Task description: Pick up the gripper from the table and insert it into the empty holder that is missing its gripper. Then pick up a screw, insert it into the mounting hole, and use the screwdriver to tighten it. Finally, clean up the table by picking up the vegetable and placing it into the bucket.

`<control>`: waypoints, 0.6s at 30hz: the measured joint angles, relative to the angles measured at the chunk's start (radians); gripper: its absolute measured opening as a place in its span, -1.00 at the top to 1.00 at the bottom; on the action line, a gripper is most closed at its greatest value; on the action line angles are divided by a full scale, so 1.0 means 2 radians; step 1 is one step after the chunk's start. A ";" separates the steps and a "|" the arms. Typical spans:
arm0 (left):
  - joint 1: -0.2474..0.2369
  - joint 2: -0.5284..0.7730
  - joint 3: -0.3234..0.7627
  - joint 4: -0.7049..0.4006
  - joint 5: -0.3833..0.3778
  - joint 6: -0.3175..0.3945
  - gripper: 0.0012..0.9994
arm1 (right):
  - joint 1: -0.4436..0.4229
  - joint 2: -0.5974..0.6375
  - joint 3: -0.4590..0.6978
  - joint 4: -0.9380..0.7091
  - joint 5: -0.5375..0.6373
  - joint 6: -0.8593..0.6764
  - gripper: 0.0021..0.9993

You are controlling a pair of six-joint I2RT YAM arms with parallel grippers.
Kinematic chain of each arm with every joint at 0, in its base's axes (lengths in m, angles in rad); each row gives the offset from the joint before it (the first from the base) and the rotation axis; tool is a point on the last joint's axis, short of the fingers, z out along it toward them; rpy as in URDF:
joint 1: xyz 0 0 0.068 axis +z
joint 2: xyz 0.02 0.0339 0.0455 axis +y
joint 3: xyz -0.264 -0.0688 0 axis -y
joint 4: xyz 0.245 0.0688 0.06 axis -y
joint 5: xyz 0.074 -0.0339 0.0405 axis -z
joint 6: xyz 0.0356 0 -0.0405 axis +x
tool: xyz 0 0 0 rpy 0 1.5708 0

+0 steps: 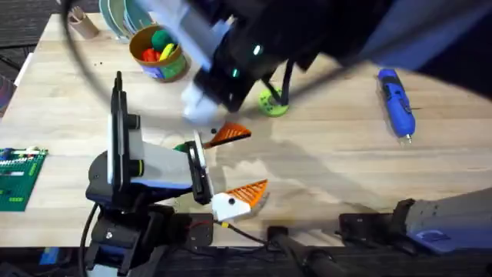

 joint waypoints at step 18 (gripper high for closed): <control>0.000 0.000 0.000 0.000 -0.001 0.000 -0.99 | -0.181 0.000 0.000 -0.008 -0.004 0.137 -0.98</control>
